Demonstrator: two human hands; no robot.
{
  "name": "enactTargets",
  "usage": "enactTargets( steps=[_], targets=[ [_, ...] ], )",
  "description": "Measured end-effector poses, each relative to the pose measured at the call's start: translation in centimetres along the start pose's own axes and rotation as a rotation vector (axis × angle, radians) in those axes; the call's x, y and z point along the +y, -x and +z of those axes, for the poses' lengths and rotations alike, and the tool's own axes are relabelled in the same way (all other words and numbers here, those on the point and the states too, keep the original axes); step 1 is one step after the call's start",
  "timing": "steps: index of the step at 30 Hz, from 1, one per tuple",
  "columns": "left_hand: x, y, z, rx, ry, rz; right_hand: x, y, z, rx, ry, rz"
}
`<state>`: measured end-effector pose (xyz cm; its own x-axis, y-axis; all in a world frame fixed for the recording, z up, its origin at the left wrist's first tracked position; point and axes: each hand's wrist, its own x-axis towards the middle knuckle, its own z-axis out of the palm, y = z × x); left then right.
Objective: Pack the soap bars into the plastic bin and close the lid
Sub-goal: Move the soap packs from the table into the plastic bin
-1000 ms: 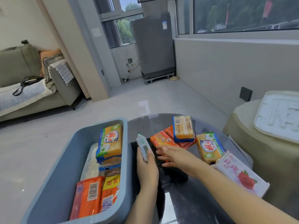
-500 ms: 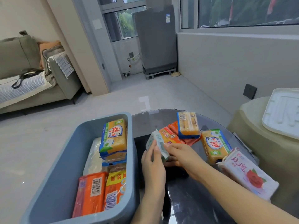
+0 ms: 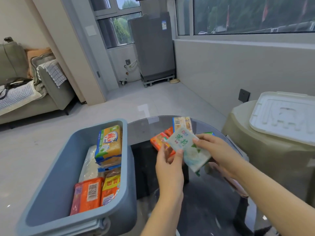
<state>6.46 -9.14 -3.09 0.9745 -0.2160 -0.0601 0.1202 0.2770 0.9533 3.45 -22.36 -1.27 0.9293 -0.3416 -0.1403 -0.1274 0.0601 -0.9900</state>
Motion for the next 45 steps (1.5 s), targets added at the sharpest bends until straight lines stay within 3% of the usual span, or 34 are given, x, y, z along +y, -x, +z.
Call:
enactTargets(
  steps=[3, 10, 20, 28, 36, 45],
  targets=[
    [-0.6, 1.2, 1.4, -0.111, -0.012, -0.088, 0.1, 1.9, -2.8, 0.019, 0.085, -0.051],
    [-3.2, 3.8, 5.2, -0.14, 0.006, -0.216, 1.3, 4.5, -7.2, 0.173, 0.272, -0.033],
    [-4.5, 4.9, 6.5, -0.068, -0.143, -0.243, 1.7, 4.4, -7.5, 0.149, 0.464, 0.012],
    [-4.4, 5.9, 6.8, -0.188, -0.087, -0.326, 1.6, 4.9, -7.5, 0.11, 0.449, 0.061],
    [-0.8, 5.6, 3.5, -0.218, -0.153, -0.187, 0.5, 5.8, -4.7, 0.044, 0.216, 0.086],
    [8.8, 5.1, -2.1, -0.162, -0.238, 0.056, -5.9, 6.7, 2.9, -0.073, 0.016, -0.136]
  ],
)
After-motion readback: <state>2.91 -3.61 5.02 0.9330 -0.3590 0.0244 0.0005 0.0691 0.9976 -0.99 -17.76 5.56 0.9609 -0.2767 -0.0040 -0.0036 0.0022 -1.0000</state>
